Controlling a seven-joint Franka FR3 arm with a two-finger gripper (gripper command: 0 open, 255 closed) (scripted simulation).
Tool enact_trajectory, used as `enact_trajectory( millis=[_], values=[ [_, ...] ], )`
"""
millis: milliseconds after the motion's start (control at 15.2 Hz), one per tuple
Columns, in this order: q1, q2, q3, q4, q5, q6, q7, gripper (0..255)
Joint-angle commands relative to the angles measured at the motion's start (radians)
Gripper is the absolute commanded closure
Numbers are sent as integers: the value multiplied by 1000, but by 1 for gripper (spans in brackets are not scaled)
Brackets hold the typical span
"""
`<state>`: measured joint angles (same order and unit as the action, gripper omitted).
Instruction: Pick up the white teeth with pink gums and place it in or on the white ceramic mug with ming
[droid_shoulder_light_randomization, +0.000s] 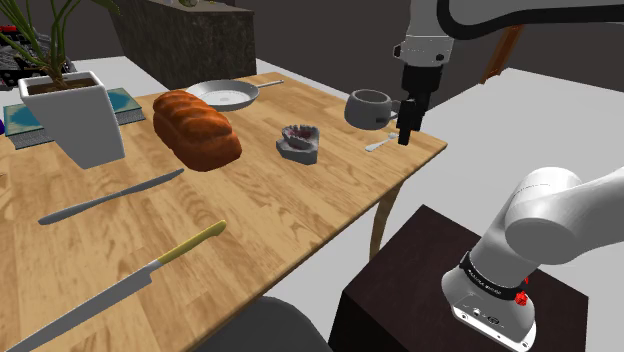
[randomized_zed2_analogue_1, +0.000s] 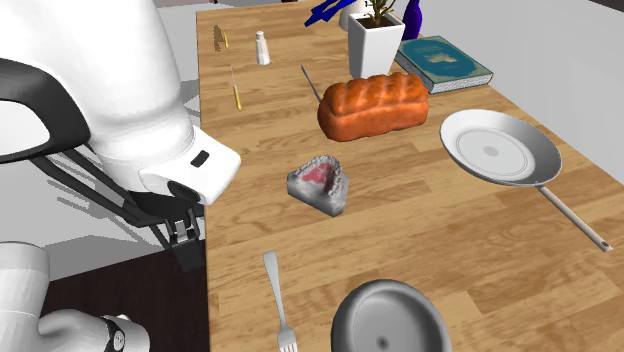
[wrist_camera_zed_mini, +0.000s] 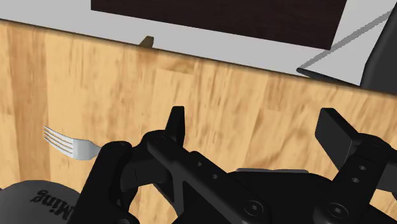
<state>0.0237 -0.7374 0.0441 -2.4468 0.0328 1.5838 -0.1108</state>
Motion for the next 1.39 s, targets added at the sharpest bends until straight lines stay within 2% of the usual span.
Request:
enact_trajectory(
  millis=[0,330,660,990,1320],
  values=[
    [0,0,0,0,0,0,0,0],
    [11,168,78,103,9,95,87,0],
    [13,343,151,235,-14,162,179,0],
    [15,525,215,398,-71,196,279,0],
    [31,719,265,596,-159,193,382,0]
  ],
)
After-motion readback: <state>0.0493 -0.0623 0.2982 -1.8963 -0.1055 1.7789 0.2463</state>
